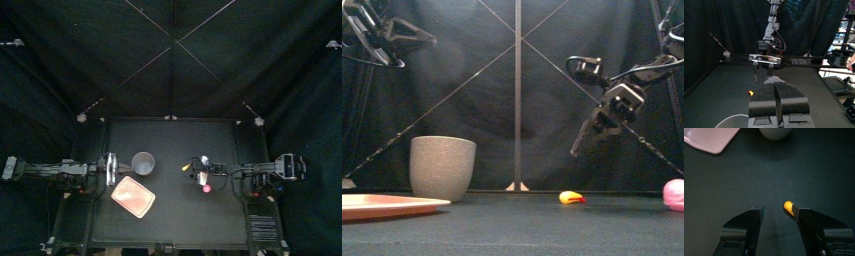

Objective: Pick the shrimp then place it on the pink plate
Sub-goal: Pick the shrimp

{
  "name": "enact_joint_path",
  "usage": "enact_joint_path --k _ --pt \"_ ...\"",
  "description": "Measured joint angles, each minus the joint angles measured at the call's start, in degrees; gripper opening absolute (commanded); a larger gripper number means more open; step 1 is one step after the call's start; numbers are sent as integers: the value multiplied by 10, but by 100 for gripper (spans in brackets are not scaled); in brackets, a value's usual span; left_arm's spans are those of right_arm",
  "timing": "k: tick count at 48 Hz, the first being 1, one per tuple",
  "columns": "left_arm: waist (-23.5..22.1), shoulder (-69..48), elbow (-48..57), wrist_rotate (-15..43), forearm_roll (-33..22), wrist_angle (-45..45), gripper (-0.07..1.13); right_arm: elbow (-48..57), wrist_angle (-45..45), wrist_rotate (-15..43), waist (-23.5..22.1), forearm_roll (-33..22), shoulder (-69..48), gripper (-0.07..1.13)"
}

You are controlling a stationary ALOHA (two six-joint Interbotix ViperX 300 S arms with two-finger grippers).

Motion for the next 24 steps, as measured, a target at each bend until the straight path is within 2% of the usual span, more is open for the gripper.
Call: enact_joint_path --k 16,24 --pt "1 1 12 -1 1 1 2 -83 105 -1 -19 -92 106 84" --pt "1 0 15 -1 0 1 2 -104 131 -4 -40 -105 138 83"
